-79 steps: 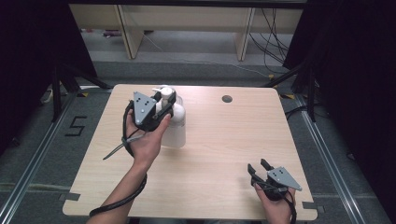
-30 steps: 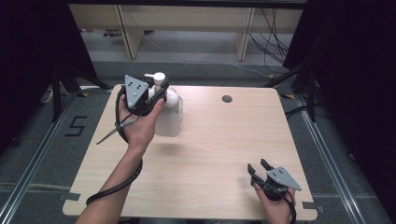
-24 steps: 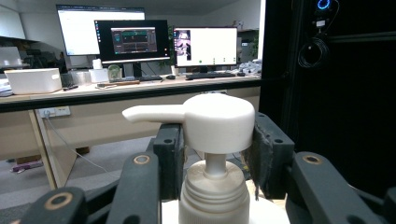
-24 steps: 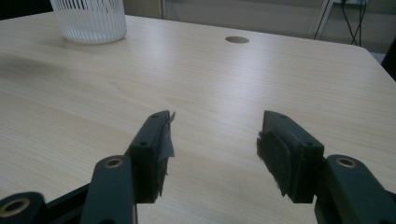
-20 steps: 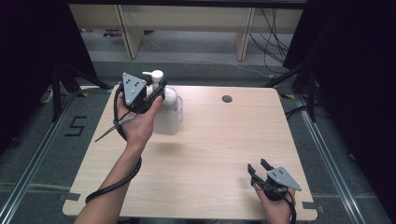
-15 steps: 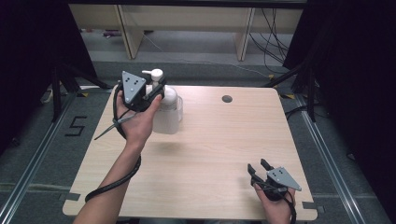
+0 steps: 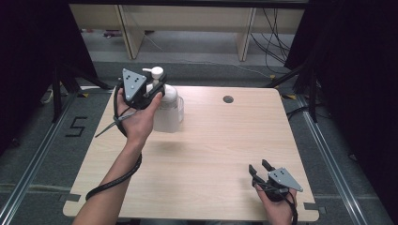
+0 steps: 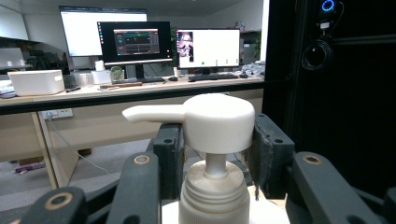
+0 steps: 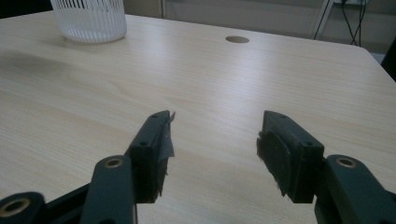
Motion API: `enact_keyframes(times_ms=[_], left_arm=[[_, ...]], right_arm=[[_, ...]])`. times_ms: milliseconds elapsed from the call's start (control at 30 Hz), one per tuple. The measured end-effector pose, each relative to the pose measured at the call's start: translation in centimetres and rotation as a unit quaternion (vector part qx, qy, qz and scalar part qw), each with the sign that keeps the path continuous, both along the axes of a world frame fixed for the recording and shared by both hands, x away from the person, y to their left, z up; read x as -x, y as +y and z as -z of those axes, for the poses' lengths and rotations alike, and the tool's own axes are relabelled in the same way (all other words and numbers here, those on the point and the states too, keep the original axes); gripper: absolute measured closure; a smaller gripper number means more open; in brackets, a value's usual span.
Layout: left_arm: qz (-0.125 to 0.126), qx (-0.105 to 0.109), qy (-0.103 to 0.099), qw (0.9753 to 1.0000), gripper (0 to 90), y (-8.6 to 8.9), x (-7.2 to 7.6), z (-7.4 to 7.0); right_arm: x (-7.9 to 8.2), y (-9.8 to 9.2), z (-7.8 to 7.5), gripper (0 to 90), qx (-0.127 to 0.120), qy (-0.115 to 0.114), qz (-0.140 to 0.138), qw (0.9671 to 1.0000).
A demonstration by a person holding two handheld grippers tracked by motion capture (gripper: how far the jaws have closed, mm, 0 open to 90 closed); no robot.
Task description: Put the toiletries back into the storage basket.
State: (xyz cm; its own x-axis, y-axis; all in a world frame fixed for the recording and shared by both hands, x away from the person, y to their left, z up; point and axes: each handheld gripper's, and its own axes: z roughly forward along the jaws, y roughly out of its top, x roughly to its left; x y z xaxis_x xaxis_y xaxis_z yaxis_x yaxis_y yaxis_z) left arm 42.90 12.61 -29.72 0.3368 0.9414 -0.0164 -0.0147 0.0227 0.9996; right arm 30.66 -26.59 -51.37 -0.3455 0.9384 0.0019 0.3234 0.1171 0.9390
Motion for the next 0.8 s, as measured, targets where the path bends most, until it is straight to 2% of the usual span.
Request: enact_keyframes(times_ms=[33, 67, 200, 433, 533, 800], left_arm=[[0.000, -0.001, 0.000, 1.0000, 59.4, 0.0, 0.0, 0.0], [-0.001, 0.000, 0.000, 1.0000, 59.4, 0.0, -0.1, 0.0], [-0.003, 0.001, -0.001, 1.0000, 59.4, 0.2, -0.3, -0.1], [-0.005, 0.001, 0.001, 1.0000, 59.4, 0.4, -0.8, -0.1], [-0.006, -0.001, 0.002, 1.0000, 59.4, 0.3, -1.0, -0.1], [-0.006, 0.001, 0.002, 1.0000, 59.4, 0.4, -1.3, -0.3]], right_arm=[[-0.1, 0.0, 0.1, 44.0, -0.001, -0.008, -0.001, 1.0000], [0.0, 0.0, 0.0, 44.0, 0.001, -0.002, 0.000, 1.0000], [-0.1, 0.0, 0.1, 44.0, 0.000, -0.004, -0.004, 1.0000], [0.1, 0.0, -0.1, 44.0, -0.001, 0.006, 0.002, 1.0000], [-0.1, 0.0, 0.1, 44.0, 0.001, -0.005, -0.005, 1.0000], [-0.1, 0.0, 0.1, 44.0, 0.001, -0.005, -0.004, 1.0000]])
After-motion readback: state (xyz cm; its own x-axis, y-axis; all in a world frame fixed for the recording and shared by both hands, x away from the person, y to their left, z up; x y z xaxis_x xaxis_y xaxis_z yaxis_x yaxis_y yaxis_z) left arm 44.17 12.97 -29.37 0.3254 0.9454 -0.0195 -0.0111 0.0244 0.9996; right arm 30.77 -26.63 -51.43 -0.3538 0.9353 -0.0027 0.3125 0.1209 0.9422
